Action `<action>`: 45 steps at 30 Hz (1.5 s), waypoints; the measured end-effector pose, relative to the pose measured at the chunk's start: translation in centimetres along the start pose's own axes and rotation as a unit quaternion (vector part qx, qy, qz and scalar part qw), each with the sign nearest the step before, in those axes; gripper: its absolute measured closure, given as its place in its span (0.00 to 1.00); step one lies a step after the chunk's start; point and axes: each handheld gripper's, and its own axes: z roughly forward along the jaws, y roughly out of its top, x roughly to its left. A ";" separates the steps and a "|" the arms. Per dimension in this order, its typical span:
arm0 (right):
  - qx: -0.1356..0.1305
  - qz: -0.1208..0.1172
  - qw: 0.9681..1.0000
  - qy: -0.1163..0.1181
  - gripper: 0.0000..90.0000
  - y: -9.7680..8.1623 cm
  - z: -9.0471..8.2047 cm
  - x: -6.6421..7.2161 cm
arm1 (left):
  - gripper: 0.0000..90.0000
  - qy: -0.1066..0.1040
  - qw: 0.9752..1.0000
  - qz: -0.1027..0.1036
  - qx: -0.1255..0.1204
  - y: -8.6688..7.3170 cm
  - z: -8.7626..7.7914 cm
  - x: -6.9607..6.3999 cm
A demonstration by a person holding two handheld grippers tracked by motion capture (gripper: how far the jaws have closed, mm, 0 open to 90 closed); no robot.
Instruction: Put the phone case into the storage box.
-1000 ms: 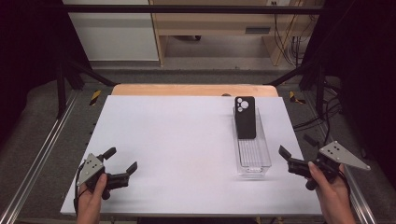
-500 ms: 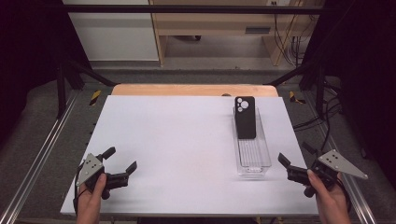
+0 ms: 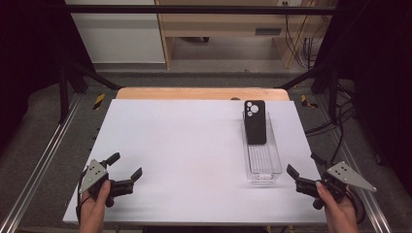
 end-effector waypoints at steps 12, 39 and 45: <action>0.000 -0.015 1.000 0.015 0.03 -0.9 0.4 0.8 | 0.02 -0.002 1.000 0.001 0.000 0.0 0.0 0.0; -0.007 -0.029 0.998 0.046 0.03 -1.5 2.2 2.3 | 0.02 -0.007 1.000 0.003 -0.002 0.1 0.0 -0.2; -0.007 -0.030 0.998 0.051 0.03 -1.6 2.4 2.4 | 0.02 -0.007 1.000 0.003 -0.002 0.1 0.1 -0.2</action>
